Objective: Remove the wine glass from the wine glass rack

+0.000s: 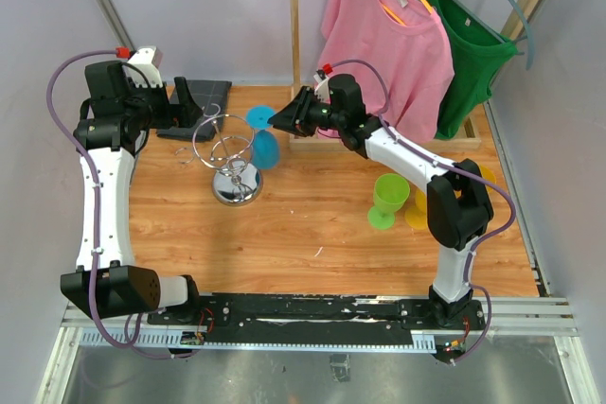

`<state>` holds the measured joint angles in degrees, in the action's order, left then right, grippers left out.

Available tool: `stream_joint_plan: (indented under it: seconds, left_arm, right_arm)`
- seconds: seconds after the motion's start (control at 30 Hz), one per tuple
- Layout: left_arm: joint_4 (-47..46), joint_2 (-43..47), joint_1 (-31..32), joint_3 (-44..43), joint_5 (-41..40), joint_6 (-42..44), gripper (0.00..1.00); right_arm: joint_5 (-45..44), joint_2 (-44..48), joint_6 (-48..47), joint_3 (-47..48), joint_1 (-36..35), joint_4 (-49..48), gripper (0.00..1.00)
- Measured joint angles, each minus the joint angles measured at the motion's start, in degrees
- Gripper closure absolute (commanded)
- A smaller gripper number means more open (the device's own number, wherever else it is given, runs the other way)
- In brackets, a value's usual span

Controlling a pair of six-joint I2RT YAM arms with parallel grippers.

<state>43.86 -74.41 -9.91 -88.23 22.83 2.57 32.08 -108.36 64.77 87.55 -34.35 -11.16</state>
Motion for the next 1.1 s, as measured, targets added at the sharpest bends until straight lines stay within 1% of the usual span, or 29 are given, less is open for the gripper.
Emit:
stream_joint_plan:
  seconds: [0.13,0.43,0.53,0.83,1.1]
  left_arm:
    - [0.0,0.0,0.0,0.0,0.4,0.0,0.01]
    - [0.0,0.0,0.0,0.0,0.9,0.0,0.01]
    - [0.0,0.0,0.0,0.0,1.0,0.0,0.01]
    - [0.0,0.0,0.0,0.0,1.3,0.0,0.01]
    - [0.0,-0.1,0.0,0.1,1.3,0.0,0.01]
  right_arm:
    - [0.0,0.0,0.2,0.0,0.0,-0.2,0.71]
    - [0.1,-0.3,1.1,-0.1,0.3,-1.2,0.94]
    - [0.2,-0.3,1.8,-0.8,0.4,-2.4,0.99]
    - [1.2,-0.3,4.4,-2.9,0.7,-7.1,0.99]
    - [1.4,-0.3,5.9,-3.7,1.2,-8.8,0.99]
